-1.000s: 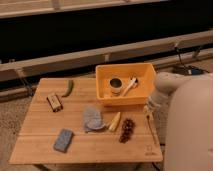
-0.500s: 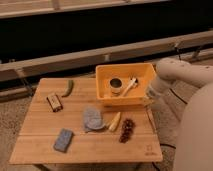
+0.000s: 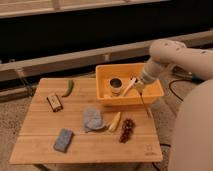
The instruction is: Place fork in tray
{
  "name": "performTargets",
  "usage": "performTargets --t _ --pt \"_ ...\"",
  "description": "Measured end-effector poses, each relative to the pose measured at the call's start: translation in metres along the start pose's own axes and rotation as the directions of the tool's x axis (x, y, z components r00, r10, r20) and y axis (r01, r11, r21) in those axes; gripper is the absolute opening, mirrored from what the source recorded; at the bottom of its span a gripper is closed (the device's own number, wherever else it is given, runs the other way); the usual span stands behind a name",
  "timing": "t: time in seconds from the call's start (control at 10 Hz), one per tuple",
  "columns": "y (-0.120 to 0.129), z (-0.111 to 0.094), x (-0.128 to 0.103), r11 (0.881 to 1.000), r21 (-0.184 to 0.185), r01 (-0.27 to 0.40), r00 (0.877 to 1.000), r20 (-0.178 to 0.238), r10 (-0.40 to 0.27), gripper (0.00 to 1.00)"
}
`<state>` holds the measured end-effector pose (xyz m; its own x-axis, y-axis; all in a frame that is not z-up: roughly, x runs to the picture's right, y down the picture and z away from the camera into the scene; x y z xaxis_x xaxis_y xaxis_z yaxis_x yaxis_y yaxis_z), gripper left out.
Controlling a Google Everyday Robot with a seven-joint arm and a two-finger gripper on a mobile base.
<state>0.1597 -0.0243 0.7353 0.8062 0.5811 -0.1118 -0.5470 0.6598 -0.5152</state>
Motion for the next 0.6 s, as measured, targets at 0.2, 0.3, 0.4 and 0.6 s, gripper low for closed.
performTargets --t 0.2,0.3,0.4,0.6 --pt "-0.009 -0.003 -0.028 0.999 0.032 0.042 0.999 0.012 -0.042 0.0" --pt "-0.013 -0.005 -0.042 0.997 0.046 0.058 0.998 0.016 -0.059 0.0" --pt "-0.016 -0.009 -0.058 0.996 0.057 0.067 0.997 0.022 -0.068 0.0" --pt "-0.024 -0.037 -0.075 0.993 0.088 0.074 0.997 0.028 -0.077 0.0"
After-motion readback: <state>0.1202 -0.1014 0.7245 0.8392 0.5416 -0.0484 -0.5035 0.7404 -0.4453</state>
